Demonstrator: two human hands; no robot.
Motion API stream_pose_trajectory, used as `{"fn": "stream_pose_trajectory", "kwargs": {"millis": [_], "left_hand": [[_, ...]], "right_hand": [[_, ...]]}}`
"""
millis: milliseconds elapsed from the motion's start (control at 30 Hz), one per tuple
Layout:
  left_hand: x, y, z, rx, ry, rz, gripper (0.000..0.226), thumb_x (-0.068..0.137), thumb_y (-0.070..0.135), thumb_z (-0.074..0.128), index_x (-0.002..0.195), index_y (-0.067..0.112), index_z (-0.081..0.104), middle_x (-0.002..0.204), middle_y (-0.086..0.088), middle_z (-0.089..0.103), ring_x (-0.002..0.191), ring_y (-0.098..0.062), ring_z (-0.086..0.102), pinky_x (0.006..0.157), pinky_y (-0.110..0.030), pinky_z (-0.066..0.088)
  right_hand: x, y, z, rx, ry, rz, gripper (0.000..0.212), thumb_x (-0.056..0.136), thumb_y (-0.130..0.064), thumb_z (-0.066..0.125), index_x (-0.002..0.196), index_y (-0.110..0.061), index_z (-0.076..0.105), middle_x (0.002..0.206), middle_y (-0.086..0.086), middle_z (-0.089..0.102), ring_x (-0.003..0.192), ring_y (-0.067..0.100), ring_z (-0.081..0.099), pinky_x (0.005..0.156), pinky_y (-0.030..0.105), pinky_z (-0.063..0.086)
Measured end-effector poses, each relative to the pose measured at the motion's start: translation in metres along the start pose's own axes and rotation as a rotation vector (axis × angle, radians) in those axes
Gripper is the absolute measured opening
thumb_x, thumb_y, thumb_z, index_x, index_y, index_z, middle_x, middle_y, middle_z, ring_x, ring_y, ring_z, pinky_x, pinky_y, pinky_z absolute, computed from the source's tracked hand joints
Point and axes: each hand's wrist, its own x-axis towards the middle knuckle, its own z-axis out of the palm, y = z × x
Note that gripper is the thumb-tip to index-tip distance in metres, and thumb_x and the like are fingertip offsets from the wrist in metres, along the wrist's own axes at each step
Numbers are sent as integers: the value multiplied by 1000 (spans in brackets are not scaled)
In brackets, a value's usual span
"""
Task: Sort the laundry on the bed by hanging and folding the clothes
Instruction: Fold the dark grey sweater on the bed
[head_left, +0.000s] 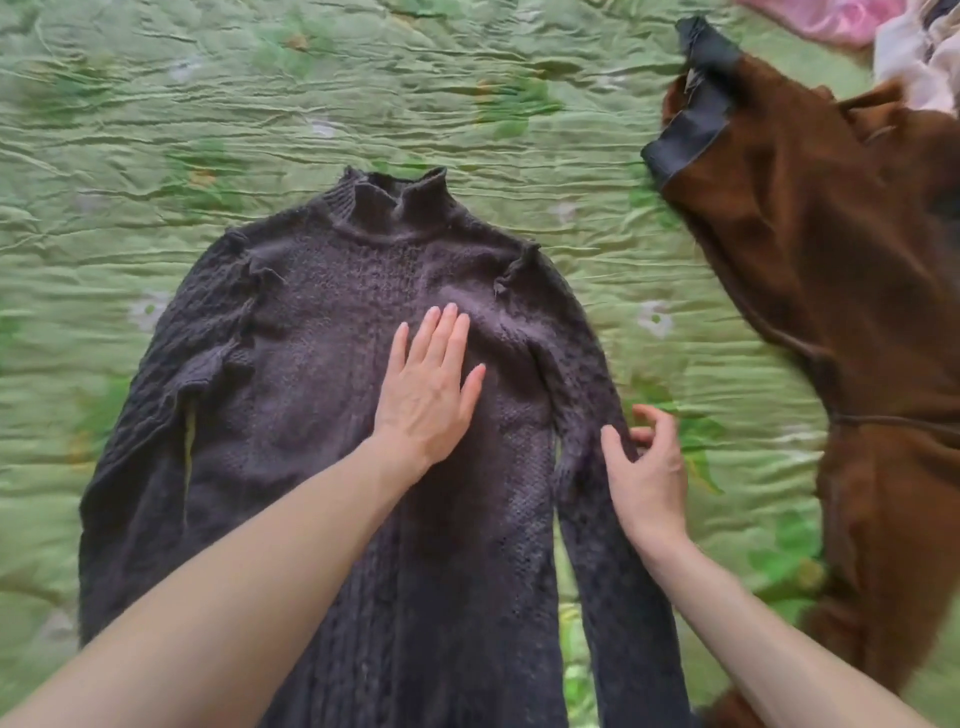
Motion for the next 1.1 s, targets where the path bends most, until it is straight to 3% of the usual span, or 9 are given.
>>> {"fn": "stream_pose_trajectory", "kwargs": {"millis": [133, 267, 367, 433, 567, 667, 767, 967, 1100], "left_hand": [[18, 40, -1, 9, -7, 85, 60, 112, 42, 24, 166, 16, 24, 174, -6, 18, 162, -24, 10, 131, -49, 8], [40, 62, -2, 45, -53, 249, 52, 113, 43, 28, 152, 19, 53, 172, -9, 26, 162, -25, 12, 131, -48, 7], [52, 72, -1, 42, -40, 300, 41, 112, 34, 36, 130, 13, 67, 166, -13, 39, 159, -28, 23, 130, -45, 11], [58, 79, -1, 69, -39, 295, 37, 109, 24, 43, 138, 10, 59, 165, -13, 39, 159, -29, 24, 129, -45, 14], [78, 93, -4, 169, -123, 416, 77, 95, 11, 52, 165, 17, 21, 171, -7, 26, 161, -27, 13, 130, -48, 8], [96, 104, -12, 296, -177, 526, 75, 89, 11, 56, 160, 19, 31, 157, -9, 41, 154, -30, 28, 130, -50, 7], [111, 110, -19, 307, -194, 516, 43, 99, 16, 51, 142, 20, 52, 127, -9, 53, 129, -33, 49, 126, -48, 15], [130, 123, -28, 87, -13, 315, 23, 107, 23, 51, 123, 12, 63, 128, -14, 54, 124, -37, 49, 112, -48, 32], [137, 129, -27, 76, -7, 218, 29, 105, 33, 55, 125, 13, 63, 139, -12, 52, 132, -36, 44, 113, -49, 31]], "right_hand": [[-1, 25, -20, -160, -250, -55, 28, 97, -43, 68, 94, -16, 64, 88, 2, 74, 88, 31, 69, 78, 43, 52], [20, 48, -35, -62, -370, -54, 33, 103, -49, 53, 105, -17, 62, 93, -9, 69, 96, 20, 67, 78, 35, 44], [39, 58, -45, 116, -388, -8, 36, 100, -39, 65, 108, -4, 68, 81, -3, 74, 86, 1, 70, 73, 18, 47], [52, 59, -57, 134, -430, -23, 32, 95, -42, 72, 98, -9, 71, 85, -10, 77, 73, 2, 70, 62, 14, 47], [81, 51, -92, 55, -516, -9, 24, 91, -46, 76, 91, -24, 67, 65, -12, 74, 54, -1, 61, 52, 18, 42], [87, 53, -116, -107, -703, 51, 34, 94, -56, 68, 93, -23, 75, 83, -13, 79, 68, -5, 66, 65, 23, 45], [79, 67, -135, -118, -957, 160, 40, 95, -60, 64, 94, -25, 82, 95, -12, 80, 78, -7, 64, 70, 15, 45], [107, 78, -176, 132, -588, 191, 59, 74, -63, 75, 96, -10, 80, 99, 13, 80, 83, 16, 64, 80, 36, 42], [145, 70, -215, -80, -625, 67, 58, 71, -66, 76, 82, -9, 75, 72, -4, 66, 69, 8, 53, 68, 34, 36]]}}
